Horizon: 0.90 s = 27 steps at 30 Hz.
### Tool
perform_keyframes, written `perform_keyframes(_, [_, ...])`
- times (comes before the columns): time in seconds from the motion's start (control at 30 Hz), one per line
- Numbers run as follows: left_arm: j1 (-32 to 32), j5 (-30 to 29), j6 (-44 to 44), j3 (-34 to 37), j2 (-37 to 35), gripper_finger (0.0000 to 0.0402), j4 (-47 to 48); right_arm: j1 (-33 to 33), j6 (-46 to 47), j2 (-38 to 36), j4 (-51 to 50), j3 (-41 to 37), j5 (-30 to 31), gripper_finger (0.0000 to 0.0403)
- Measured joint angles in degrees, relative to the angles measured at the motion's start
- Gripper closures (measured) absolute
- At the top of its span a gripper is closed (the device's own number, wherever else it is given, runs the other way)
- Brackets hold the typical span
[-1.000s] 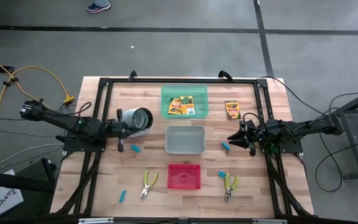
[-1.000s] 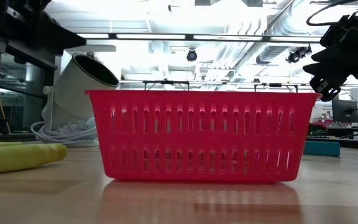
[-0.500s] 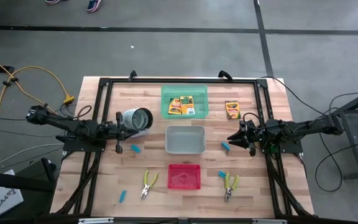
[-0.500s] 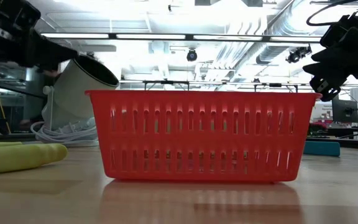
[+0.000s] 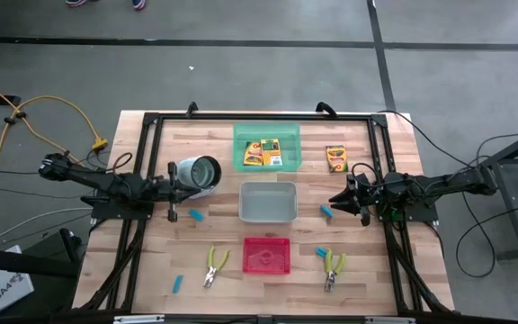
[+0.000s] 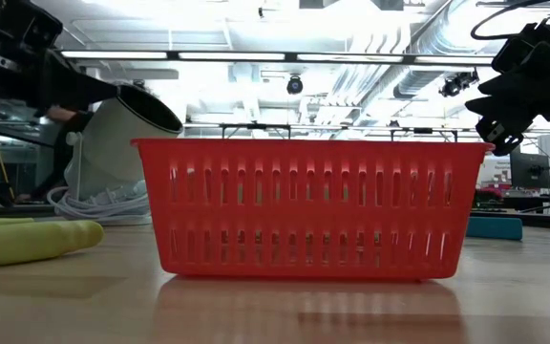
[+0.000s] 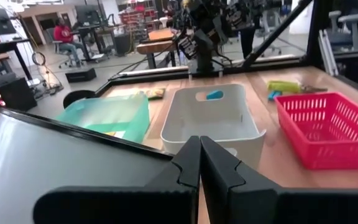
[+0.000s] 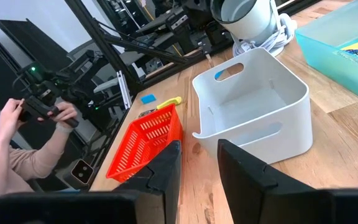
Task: Pick & Place School Supplies
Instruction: Put the yellow crayon box into the green bin
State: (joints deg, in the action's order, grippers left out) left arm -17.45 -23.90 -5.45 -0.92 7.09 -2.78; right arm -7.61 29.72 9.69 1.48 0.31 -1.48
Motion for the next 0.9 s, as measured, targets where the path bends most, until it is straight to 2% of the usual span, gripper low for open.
perform_keyframes(0.27, [0.00,-0.03,-3.14,0.06,0.00,0.0401,0.09,0.00,-0.01,0.01,0.00,-0.02,0.00,0.0306])
perform_keyframes(0.47, [0.00,-0.04,0.97,0.08,0.00,0.0401,0.12,-0.01,0.01,0.00,0.00,-0.02,0.00,0.0306])
perform_keyframes(0.77, [0.00,-0.01,2.69,0.10,0.00,0.0401,0.14,0.01,0.01,0.01,0.00,0.01,0.00,0.0306])
perform_keyframes(0.9, [0.02,4.17,0.14,0.10,0.00,0.0401,0.37,0.00,-0.01,0.01,0.01,-0.01,0.00,0.0306])
